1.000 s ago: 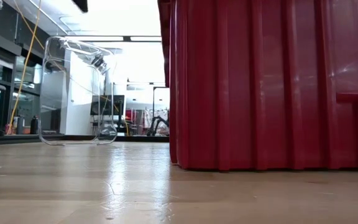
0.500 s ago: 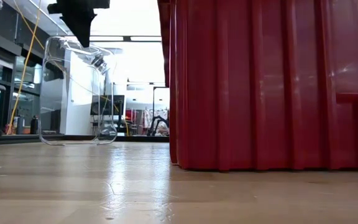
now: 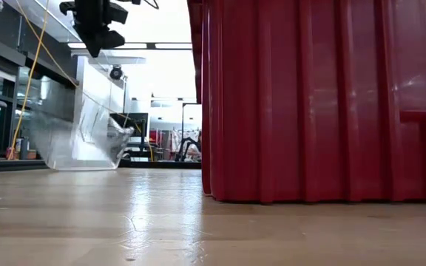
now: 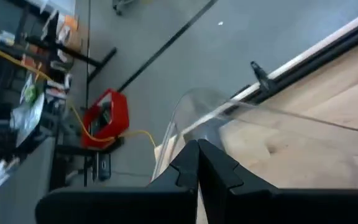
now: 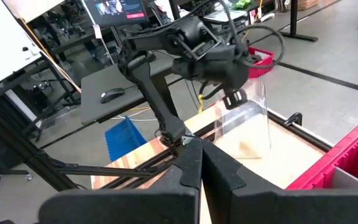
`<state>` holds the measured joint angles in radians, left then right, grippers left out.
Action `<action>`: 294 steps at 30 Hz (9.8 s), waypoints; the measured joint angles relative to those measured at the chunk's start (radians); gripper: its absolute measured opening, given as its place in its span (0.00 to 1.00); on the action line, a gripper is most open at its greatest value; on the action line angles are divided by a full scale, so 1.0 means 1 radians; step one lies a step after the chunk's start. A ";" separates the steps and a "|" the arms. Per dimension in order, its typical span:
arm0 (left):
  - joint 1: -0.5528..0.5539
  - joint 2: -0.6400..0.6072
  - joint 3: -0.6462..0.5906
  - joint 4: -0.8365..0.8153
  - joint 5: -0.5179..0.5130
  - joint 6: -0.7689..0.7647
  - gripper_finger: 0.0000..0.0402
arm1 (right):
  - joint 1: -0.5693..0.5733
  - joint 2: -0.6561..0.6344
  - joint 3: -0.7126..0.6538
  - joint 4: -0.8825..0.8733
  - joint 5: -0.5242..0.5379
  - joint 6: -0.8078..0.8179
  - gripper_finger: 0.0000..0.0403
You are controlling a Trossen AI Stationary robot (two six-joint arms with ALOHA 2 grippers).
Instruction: Sort Items/Unsort Items
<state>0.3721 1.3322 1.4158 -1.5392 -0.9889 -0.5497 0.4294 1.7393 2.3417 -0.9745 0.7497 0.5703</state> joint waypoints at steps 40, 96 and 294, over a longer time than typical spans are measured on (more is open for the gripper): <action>0.177 0.080 -0.590 0.794 0.507 0.004 0.00 | 0.050 0.050 0.000 -0.009 -0.069 0.182 0.00; -0.248 0.043 0.224 0.735 0.771 0.653 0.39 | -0.011 -0.035 -0.106 -0.544 -0.117 0.475 0.12; -0.388 0.174 -0.139 0.381 0.848 0.269 0.00 | -1.008 -0.322 -0.747 -0.600 -0.374 0.235 0.00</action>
<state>-0.0154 1.5059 1.2770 -1.1580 -0.1410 -0.2812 -0.5783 1.4172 1.5950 -1.5740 0.3757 0.8048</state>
